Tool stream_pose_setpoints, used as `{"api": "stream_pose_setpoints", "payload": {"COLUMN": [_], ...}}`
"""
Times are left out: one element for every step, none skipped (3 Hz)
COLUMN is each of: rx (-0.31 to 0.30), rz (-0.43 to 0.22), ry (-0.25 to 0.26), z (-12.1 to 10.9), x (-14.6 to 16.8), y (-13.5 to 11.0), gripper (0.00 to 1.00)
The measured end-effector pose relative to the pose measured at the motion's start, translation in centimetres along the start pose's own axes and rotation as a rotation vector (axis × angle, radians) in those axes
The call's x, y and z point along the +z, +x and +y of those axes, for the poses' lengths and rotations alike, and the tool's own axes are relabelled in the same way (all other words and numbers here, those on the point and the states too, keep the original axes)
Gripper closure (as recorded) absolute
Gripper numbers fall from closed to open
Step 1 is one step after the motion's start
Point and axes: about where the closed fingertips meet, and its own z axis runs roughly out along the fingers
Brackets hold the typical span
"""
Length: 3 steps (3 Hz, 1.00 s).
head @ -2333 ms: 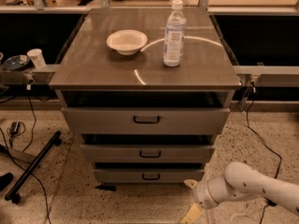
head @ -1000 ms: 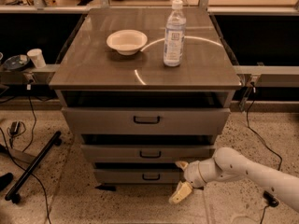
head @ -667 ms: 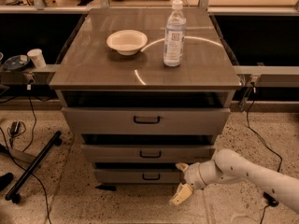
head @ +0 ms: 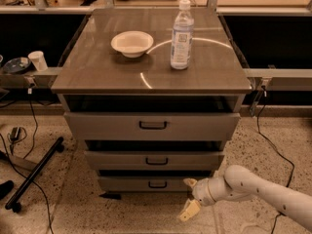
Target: Open bottom drawer
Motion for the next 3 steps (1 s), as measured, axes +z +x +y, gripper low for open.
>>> {"api": "stream_pose_setpoints", "payload": {"rx": [0.003,-0.016,-0.033], "rz": [-0.001,0.033,0.076], "ry": [0.001,0.029,0.055], "z": [0.0,-1.7,-3.1], "x": [0.1,0.6,1.5], "y": [0.1,-0.1,-0.3], "gripper": [0.0,0.0,0.0]}}
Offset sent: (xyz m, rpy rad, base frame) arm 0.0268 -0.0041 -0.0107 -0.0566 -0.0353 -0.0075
